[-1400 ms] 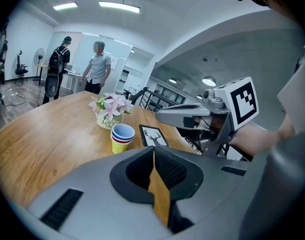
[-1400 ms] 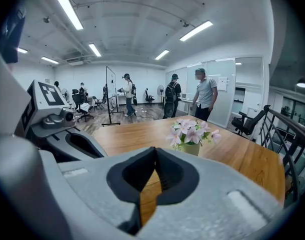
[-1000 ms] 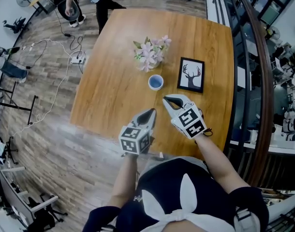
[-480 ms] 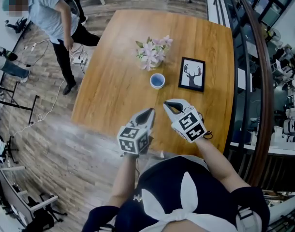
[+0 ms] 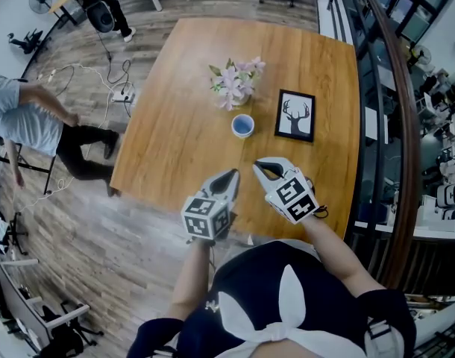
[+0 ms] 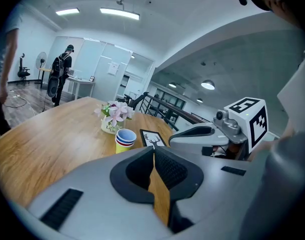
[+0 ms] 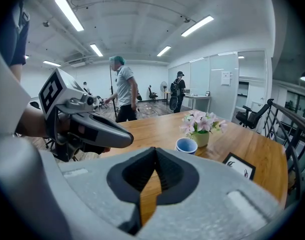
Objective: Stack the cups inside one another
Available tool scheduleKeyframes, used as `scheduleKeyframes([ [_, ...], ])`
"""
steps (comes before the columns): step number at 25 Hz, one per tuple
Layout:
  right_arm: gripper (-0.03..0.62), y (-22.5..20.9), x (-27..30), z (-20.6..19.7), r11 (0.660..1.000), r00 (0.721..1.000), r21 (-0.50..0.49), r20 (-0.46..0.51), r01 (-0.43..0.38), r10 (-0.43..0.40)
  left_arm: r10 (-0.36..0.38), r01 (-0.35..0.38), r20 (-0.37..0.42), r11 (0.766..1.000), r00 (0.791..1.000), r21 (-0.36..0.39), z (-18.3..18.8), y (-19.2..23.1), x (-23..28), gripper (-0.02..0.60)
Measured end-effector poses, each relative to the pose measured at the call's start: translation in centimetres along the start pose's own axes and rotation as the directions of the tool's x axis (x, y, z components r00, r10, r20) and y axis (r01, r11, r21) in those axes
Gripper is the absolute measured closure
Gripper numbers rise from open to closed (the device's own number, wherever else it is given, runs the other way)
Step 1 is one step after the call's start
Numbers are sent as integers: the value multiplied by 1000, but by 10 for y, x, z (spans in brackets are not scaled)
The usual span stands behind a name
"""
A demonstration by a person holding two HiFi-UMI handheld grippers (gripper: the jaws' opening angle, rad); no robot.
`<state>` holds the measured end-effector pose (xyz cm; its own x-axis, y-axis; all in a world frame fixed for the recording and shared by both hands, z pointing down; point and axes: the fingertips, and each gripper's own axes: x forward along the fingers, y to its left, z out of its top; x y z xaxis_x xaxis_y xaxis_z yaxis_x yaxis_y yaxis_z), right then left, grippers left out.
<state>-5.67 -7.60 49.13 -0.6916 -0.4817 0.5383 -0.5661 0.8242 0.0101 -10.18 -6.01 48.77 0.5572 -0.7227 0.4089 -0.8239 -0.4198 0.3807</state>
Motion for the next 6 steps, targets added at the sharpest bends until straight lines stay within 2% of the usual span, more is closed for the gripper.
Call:
scheduleKeyframes([
  [6,597,10,-5,-2,1000,1000,11,3,-2,2,1,-1,0,1000,1000,-7,-4,-1,-8,557],
])
